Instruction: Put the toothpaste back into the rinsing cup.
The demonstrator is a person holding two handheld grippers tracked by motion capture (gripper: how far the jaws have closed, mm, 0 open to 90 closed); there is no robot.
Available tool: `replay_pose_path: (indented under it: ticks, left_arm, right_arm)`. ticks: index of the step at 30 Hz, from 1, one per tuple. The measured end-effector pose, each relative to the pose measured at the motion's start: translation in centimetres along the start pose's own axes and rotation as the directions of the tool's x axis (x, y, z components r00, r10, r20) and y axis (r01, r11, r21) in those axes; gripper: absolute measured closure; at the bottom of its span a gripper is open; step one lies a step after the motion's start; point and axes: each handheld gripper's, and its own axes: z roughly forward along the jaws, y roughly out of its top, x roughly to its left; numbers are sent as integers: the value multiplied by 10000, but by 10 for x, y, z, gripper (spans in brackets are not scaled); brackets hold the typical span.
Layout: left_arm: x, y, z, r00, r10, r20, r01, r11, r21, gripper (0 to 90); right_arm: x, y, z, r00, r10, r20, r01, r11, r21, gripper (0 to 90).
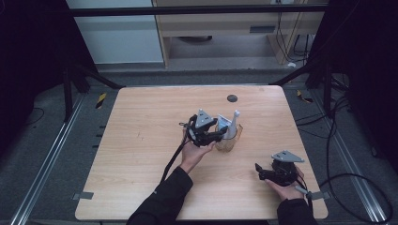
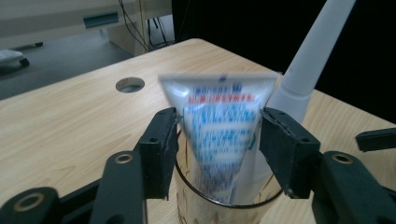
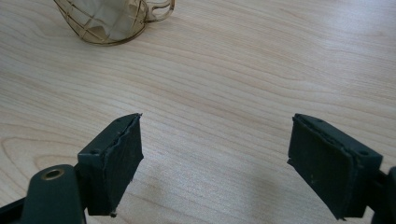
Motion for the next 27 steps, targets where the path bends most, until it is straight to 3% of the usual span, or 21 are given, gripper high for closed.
replay_pose_path:
  ticks: [4,10,17,23,27]
  left_arm:
    - [-3,1,-12,9990,426,-156,-419,9982,437,396]
    - [0,-7,-28,9973,599,-417,-554,9931,1031,366]
    - [14,-28,-65,9927,825,-883,-672,9842,1640,339]
    - [34,-59,-102,9899,387,-1367,-98,9785,2061,308]
    - [49,-79,-126,9841,-91,-1772,478,9752,2159,300]
  right_arm:
    - [0,0,-1,10000,16,-2,-16,10000,-24,177]
    - [-1,-1,-5,9999,154,55,-153,9998,-105,175]
    - [2,-1,-10,9997,237,37,-236,9995,-195,168]
    - [4,-2,-9,9997,256,38,-256,9996,-103,165]
    - [6,-2,-8,9994,327,73,-326,9994,-84,162]
